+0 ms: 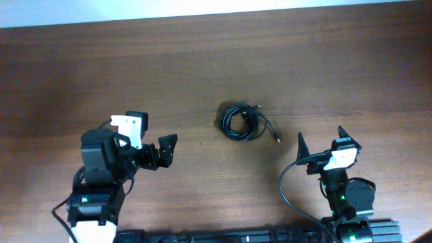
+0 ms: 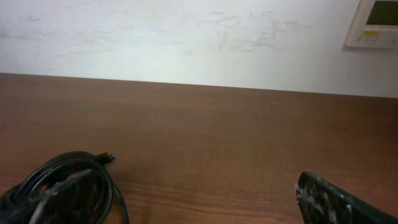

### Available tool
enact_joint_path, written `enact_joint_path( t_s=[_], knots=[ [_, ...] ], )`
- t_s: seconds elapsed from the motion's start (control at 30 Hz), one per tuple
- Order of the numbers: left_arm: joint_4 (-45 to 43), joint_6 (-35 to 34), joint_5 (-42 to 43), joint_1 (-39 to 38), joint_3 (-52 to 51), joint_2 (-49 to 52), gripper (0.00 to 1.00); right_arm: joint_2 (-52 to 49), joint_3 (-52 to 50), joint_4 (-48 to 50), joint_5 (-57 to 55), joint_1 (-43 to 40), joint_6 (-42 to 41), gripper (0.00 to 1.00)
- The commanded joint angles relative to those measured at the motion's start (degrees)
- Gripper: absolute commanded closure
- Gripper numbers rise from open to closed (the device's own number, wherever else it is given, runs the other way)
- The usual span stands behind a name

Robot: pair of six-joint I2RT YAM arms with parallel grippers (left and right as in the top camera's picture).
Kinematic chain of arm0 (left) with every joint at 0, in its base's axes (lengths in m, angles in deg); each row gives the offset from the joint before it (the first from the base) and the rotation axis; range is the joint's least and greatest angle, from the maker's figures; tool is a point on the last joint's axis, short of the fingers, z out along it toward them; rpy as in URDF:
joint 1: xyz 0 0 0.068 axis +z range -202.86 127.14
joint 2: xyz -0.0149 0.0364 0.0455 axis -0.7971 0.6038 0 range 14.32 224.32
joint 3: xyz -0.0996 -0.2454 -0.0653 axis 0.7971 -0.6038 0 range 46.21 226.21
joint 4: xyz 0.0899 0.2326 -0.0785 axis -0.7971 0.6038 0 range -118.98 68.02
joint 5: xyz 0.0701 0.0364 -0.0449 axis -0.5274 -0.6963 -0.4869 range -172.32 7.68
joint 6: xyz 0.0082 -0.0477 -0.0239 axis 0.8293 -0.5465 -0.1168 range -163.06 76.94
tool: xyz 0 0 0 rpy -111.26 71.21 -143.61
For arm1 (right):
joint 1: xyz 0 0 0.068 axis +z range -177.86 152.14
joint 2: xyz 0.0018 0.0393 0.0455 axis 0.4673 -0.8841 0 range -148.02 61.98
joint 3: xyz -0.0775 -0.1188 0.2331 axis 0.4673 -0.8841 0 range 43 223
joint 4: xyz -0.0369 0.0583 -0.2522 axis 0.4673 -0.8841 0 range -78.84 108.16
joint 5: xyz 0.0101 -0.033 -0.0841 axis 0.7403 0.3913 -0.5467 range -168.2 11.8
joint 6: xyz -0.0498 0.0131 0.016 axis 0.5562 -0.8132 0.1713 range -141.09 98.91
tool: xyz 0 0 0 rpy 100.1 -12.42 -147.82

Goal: Untangle cables
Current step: 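Reach the left gripper forward to the coiled black cable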

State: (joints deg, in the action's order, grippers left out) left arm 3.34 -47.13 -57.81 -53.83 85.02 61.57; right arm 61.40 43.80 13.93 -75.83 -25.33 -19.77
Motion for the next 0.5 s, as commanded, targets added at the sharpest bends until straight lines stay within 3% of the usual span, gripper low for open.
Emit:
enact_joint_path(
  t_s=[0.0, 0.1, 0.2, 0.3, 0.4, 0.47],
  knots=[
    [-0.07, -4.52, -0.44, -0.11, 1.66, 2.62, 0.01, 0.37, -0.48, -0.07, -0.48, 0.46, -0.04, 0.00],
    [3.58, -8.59, -4.50, -0.28, 7.06, 8.31, 0.05, 0.37, -0.48, -0.07, -0.48, 0.46, -0.04, 0.00],
    [5.84, -13.97, -12.20, -7.30, 14.03, 16.63, 0.11, 0.37, -0.48, -0.07, -0.48, 0.46, -0.04, 0.00],
    [-0.59, -22.60, -18.53, -17.46, 14.99, 25.92, 0.11, 0.37, -0.48, -0.07, -0.48, 0.46, -0.04, 0.00],
    [-7.72, -31.78, -18.12, -23.78, 14.99, 35.58, 0.09, 0.37, -0.48, -0.07, -0.48, 0.46, -0.04, 0.00],
    [-12.33, -32.41, -14.29, -27.34, 14.99, 41.40, 0.08, 0.37, -0.48, -0.07, -0.50, 0.46, -0.04, 0.00]
  ],
)
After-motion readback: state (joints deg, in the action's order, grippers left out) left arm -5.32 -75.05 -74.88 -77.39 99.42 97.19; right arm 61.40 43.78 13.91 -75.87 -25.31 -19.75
